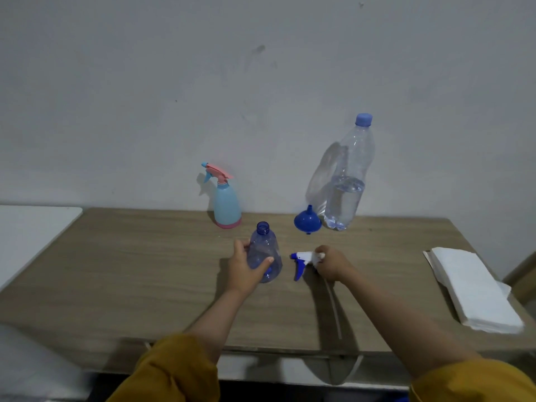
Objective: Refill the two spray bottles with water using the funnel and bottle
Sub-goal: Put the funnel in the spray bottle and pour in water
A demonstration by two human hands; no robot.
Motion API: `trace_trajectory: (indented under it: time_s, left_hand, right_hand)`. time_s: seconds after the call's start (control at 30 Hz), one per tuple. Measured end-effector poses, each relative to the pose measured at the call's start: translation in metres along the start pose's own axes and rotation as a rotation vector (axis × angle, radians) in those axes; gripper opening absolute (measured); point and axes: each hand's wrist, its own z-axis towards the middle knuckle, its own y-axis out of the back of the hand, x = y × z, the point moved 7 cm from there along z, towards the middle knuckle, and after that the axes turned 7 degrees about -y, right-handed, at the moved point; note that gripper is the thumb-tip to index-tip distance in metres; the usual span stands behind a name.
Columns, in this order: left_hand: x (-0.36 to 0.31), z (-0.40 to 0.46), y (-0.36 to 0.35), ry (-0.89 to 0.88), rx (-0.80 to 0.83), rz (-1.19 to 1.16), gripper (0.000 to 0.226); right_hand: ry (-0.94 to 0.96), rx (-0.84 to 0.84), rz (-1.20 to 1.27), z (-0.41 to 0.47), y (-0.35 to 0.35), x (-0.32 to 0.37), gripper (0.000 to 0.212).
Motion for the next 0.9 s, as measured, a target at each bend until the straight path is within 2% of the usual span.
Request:
trace_trajectory:
  time_s: [0.1,0.2,0.33,0.6,0.7,0.8,0.9]
  left_hand:
    - [0.002,0.001,0.000,-0.002,-0.007,0.009,0.056]
    - [0.005,0.001,-0.001,0.001,-0.008,0.018,0.057]
    - [0.009,0.002,-0.004,-0.003,-0.014,0.001,0.058]
    - [0.016,0.002,-0.009,-0.019,-0.005,-0.108,0.053]
    - [0.022,0.002,-0.012,0.008,0.013,-0.129,0.056]
    - [0.025,0.002,-0.013,-0.002,0.005,-0.135,0.059]
    - [0.024,0.001,-0.013,-0.039,-0.033,-0.146,0.058]
  right_hand:
    - [0.016,-0.030,0.011,0.004,-0.002,-0.005,0.040]
    - [0.025,-0.046,-0.030,0.006,-0.002,-0.006,0.046]
    - [0.047,-0.141,-0.093,0.011,0.007,-0.004,0.043]
    - [0.271,-0.275,-0.193,0.041,0.033,0.030,0.049]
    - [0.401,-0.273,-0.402,0.068,0.039,0.058,0.053]
    - [0.513,-0.136,-0.702,0.103,0.034,0.081,0.069]
    - [0.528,0.005,-0.959,0.130,0.026,0.093,0.074]
